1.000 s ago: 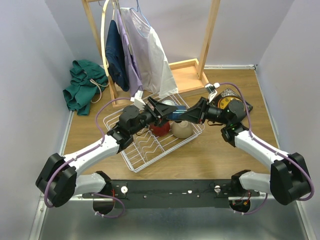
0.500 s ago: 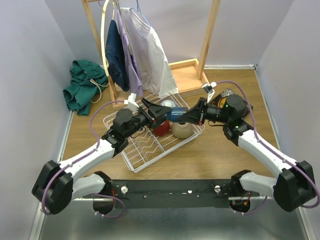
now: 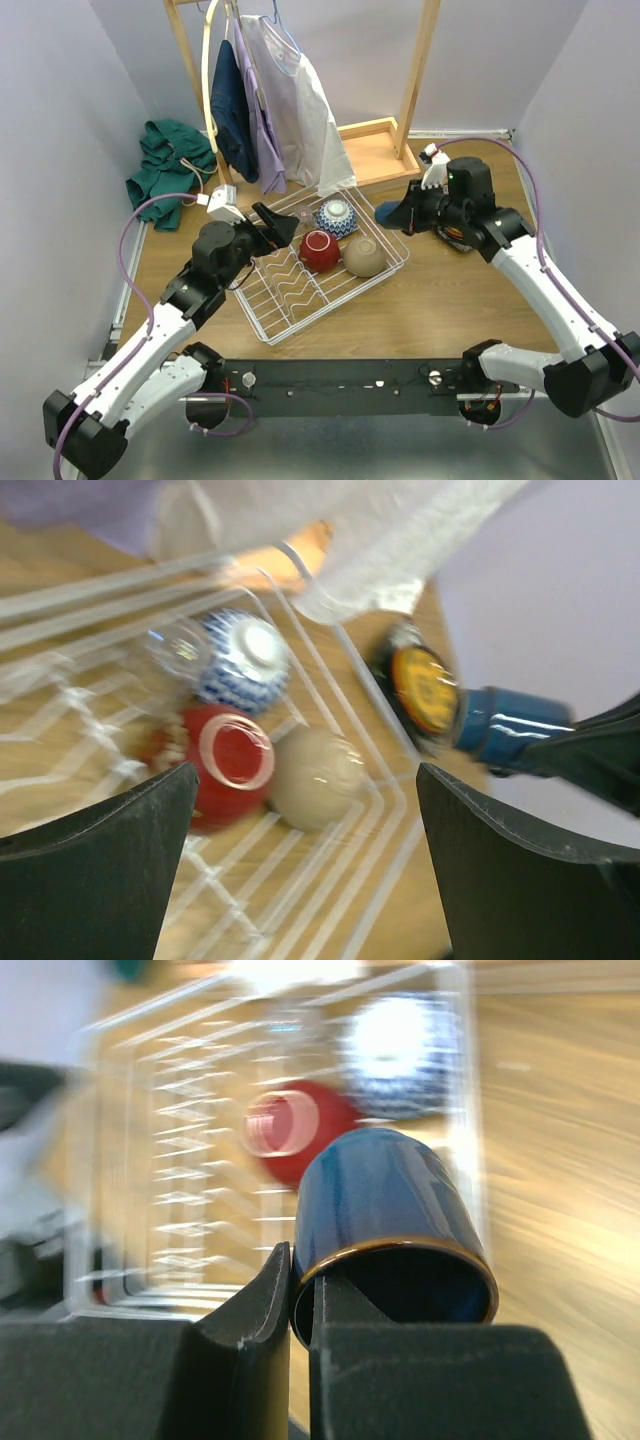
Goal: Unload the mixed dishes from the dish rack
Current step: Place the cup at the center of the board.
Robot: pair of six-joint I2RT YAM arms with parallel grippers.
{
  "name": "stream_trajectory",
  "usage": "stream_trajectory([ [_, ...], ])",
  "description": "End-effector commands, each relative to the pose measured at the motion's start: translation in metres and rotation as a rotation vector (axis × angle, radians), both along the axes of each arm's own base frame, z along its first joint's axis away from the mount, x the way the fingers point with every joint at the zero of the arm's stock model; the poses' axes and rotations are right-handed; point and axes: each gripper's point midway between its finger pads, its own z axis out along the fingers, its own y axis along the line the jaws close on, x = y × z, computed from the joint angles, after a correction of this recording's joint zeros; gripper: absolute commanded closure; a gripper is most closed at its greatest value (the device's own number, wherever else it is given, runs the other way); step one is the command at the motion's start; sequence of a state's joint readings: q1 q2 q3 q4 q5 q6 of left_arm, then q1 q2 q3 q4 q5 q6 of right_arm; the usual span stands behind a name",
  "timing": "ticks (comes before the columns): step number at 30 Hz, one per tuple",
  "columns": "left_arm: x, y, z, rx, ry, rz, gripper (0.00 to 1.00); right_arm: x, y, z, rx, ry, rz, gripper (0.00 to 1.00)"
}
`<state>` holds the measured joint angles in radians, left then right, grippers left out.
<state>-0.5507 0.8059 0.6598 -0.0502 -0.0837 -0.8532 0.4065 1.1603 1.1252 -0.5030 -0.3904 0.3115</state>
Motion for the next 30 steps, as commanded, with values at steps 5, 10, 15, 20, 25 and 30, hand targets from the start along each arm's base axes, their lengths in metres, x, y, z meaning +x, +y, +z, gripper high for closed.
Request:
stream_trajectory([
  [5,-0.002,0.077,-0.006,0.513,-0.144,0.162,0.01,0.030,-0.126,-0.044,-0.577,0.161,-0.449,0.99],
  [10,-0.005,0.083,-0.014,0.538,-0.179,0.169,0.01,0.046,-0.197,-0.058,-0.581,0.274,-0.652,0.99],
  [15,-0.005,0.078,-0.015,0.548,-0.168,0.135,0.01,0.053,-0.249,-0.087,-0.546,0.382,-0.774,0.99],
  [20,-0.006,0.077,-0.018,0.554,-0.156,0.123,0.01,0.046,-0.309,-0.108,-0.555,0.505,-0.963,0.99],
  [25,-0.007,0.079,-0.018,0.566,-0.154,0.128,0.01,0.051,-0.333,-0.125,-0.517,0.582,-0.995,0.99],
  [30,-0.007,0.082,-0.017,0.569,-0.157,0.140,0.01,0.061,-0.339,-0.146,-0.509,0.633,-0.952,0.99],
])
